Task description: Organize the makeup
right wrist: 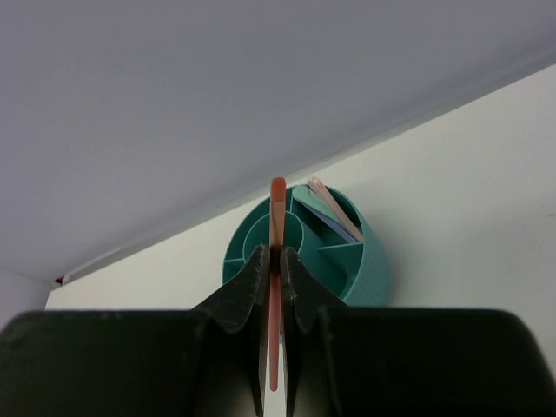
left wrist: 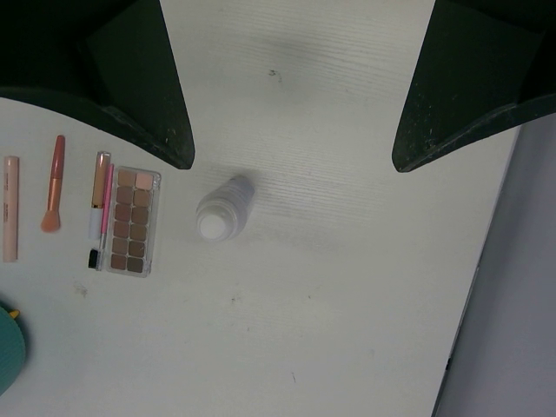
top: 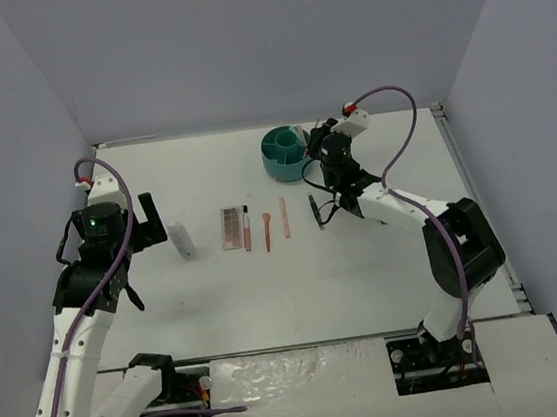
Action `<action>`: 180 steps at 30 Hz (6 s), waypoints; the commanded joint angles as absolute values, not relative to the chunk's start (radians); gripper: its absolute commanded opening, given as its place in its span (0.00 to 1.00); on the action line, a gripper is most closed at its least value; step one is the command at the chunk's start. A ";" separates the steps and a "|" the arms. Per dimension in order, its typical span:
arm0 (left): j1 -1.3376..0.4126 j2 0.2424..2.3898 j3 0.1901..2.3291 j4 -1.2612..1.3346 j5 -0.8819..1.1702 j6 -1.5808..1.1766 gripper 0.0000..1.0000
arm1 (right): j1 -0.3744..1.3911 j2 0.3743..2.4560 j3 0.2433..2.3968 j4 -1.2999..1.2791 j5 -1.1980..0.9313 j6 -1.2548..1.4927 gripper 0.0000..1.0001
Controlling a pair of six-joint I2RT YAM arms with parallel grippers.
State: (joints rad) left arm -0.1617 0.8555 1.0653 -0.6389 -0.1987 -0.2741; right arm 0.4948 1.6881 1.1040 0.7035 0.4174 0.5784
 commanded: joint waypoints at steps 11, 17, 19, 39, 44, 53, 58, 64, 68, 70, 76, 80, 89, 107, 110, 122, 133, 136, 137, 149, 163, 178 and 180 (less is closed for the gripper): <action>-0.155 0.851 1.081 -0.588 -0.191 -0.290 0.97 | 0.459 1.910 1.207 1.072 0.470 0.599 0.00; -0.155 0.853 1.081 -0.588 -0.191 -0.290 0.97 | 0.452 1.982 1.238 1.102 0.431 0.617 0.00; -0.155 0.853 1.081 -0.588 -0.192 -0.290 0.97 | 0.451 1.998 1.252 1.101 0.413 0.619 0.00; -0.155 0.854 1.081 -0.588 -0.189 -0.291 0.97 | 0.449 2.069 1.271 1.131 0.369 0.649 0.23; -0.155 0.851 1.081 -0.587 -0.189 -0.290 0.97 | 0.449 2.043 1.248 1.131 0.365 0.642 0.38; -0.153 0.847 1.082 -0.588 -0.187 -0.290 0.97 | 0.464 1.887 1.283 0.751 0.319 0.538 0.46; -0.152 0.847 1.083 -0.588 -0.182 -0.290 0.97 | 0.531 1.800 1.361 0.385 0.325 0.409 0.53; -0.147 0.849 1.083 -0.589 -0.179 -0.290 0.97 | 0.625 1.784 1.381 0.119 0.251 0.390 0.55; -0.145 0.851 1.083 -0.590 -0.179 -0.291 0.97 | 0.667 1.829 1.385 0.022 0.178 0.423 0.55; -0.144 0.852 1.083 -0.590 -0.178 -0.291 0.97 | 0.686 1.864 1.396 -0.016 0.173 0.428 0.55; -0.143 0.862 1.081 -0.589 -0.176 -0.291 0.97 | 0.733 1.966 1.449 -0.084 0.178 0.433 0.53; -0.141 0.865 1.081 -0.589 -0.176 -0.294 0.97 | 0.745 2.023 1.482 -0.094 0.172 0.432 0.50; -0.138 0.874 1.081 -0.592 -0.168 -0.299 0.97 | 0.770 2.104 1.543 -0.100 0.175 0.442 0.43; -0.132 0.871 1.081 -0.593 -0.163 -0.300 0.97 | 0.783 2.142 1.545 -0.104 0.187 0.442 0.13; -0.130 0.871 1.081 -0.594 -0.163 -0.301 0.97 | 0.784 2.132 1.546 -0.103 0.186 0.437 0.01; -0.124 0.874 1.083 -0.594 -0.161 -0.302 0.97 | 0.748 1.854 1.427 0.165 0.228 0.429 0.00; -0.122 0.873 1.081 -0.591 -0.158 -0.302 0.97 | 0.575 1.645 1.134 0.701 0.385 0.529 0.00; -0.119 0.873 1.081 -0.592 -0.158 -0.304 0.97 | 0.534 1.653 1.093 0.870 0.444 0.548 0.00; -0.118 0.874 1.081 -0.591 -0.158 -0.304 0.97 | 0.521 1.665 1.088 0.916 0.461 0.552 0.00; -0.118 0.877 1.081 -0.591 -0.154 -0.303 0.97 | 0.462 1.875 1.157 1.175 0.462 0.542 0.00; -0.117 0.884 1.083 -0.592 -0.143 -0.304 0.97 | 0.443 2.008 1.218 1.280 0.425 0.548 0.00; -0.113 0.887 1.085 -0.594 -0.143 -0.305 0.97 | 0.443 2.077 1.255 1.292 0.405 0.555 0.00; -0.112 0.888 1.085 -0.594 -0.141 -0.307 0.97 | 0.443 2.083 1.256 1.301 0.403 0.557 0.00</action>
